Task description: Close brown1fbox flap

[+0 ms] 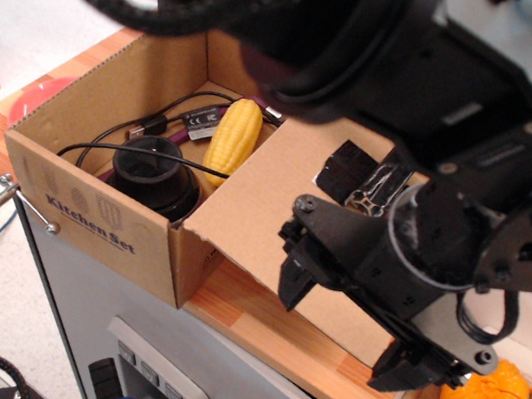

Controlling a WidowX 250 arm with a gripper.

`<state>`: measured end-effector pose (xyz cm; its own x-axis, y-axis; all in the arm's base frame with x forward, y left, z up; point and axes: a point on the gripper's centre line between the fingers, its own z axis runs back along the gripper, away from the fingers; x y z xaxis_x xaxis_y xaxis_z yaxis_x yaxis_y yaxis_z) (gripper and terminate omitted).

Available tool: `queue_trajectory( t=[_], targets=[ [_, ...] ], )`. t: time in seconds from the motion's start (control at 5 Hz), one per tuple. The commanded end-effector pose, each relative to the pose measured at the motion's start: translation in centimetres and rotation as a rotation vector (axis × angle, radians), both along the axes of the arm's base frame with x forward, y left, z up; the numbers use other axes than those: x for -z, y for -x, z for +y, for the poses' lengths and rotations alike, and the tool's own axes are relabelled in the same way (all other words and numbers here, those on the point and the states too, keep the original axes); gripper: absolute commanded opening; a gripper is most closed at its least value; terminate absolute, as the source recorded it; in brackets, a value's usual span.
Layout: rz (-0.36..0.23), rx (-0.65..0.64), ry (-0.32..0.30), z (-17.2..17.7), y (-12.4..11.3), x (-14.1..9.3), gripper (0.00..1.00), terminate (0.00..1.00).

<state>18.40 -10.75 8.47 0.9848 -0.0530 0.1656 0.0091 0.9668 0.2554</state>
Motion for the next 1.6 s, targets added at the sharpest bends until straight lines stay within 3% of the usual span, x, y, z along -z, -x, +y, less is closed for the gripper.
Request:
queue_trajectory(
  t=[0.0, 0.4, 0.6, 0.8, 1.0, 1.4],
  targets=[
    [0.0, 0.0, 0.0, 0.0, 0.0, 0.0, 1.0, 0.0],
    [-0.024, 0.252, -0.136, 0.0, -0.5, 1.7, 1.0, 0.0],
    [-0.02, 0.314, -0.185, -0.2, -0.6, 2.3, 1.0, 0.0],
    [-0.027, 0.35, -0.256, -0.8, -0.4, 2.8, 1.0, 0.0],
    [-0.045, 0.36, -0.381, -1.2, -0.6, 3.1, 1.0, 0.0],
    [-0.065, 0.41, -0.481, -0.8, -1.5, 3.1, 1.0, 0.0]
  ],
)
